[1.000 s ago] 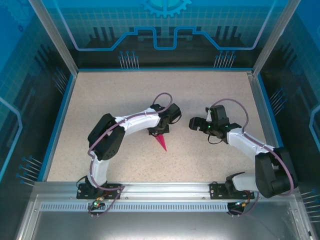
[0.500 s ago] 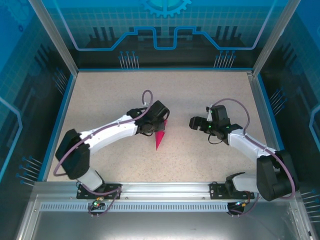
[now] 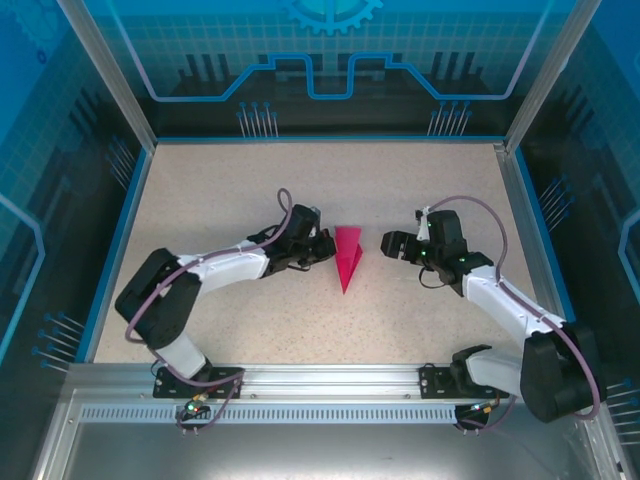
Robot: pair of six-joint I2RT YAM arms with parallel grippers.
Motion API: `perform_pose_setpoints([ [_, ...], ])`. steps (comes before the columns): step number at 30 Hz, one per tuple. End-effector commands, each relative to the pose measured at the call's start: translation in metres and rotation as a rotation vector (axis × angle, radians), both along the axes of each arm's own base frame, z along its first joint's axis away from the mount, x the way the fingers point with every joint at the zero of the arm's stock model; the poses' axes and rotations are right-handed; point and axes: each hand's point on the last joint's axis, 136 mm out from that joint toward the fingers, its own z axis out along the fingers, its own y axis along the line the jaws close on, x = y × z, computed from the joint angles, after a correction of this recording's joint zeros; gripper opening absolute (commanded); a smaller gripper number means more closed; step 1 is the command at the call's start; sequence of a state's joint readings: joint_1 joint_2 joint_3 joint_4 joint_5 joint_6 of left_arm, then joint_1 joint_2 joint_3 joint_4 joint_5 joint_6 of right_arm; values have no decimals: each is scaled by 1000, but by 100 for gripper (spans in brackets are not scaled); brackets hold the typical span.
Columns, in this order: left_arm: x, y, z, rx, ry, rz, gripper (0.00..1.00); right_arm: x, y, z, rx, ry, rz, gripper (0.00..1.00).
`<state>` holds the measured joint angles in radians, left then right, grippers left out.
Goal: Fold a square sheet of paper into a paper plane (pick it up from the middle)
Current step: Turn over a paper plane at the center of the table, then move the paper plane to the center of the table.
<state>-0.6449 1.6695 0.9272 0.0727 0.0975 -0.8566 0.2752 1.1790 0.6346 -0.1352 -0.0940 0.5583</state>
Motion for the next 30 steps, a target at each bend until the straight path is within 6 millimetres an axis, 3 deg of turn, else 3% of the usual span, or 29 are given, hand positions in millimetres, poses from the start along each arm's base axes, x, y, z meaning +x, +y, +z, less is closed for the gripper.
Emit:
perform_pose_setpoints([
  [1,5,-17,-1,-119,-18,-8,0,-9,12,3,13,30,44,84],
  [5,-1,-11,-22,-117,19,15,0,-15,36,0,22,92,79,64],
  [13,-15,7,-51,-110,69,62,0,-23,97,-16,45,159,180,51],
  [18,-20,15,-60,-100,85,88,0,-29,123,-32,26,212,232,42],
  [30,-21,17,-60,-102,82,91,0,-36,137,-52,-23,277,274,40],
])
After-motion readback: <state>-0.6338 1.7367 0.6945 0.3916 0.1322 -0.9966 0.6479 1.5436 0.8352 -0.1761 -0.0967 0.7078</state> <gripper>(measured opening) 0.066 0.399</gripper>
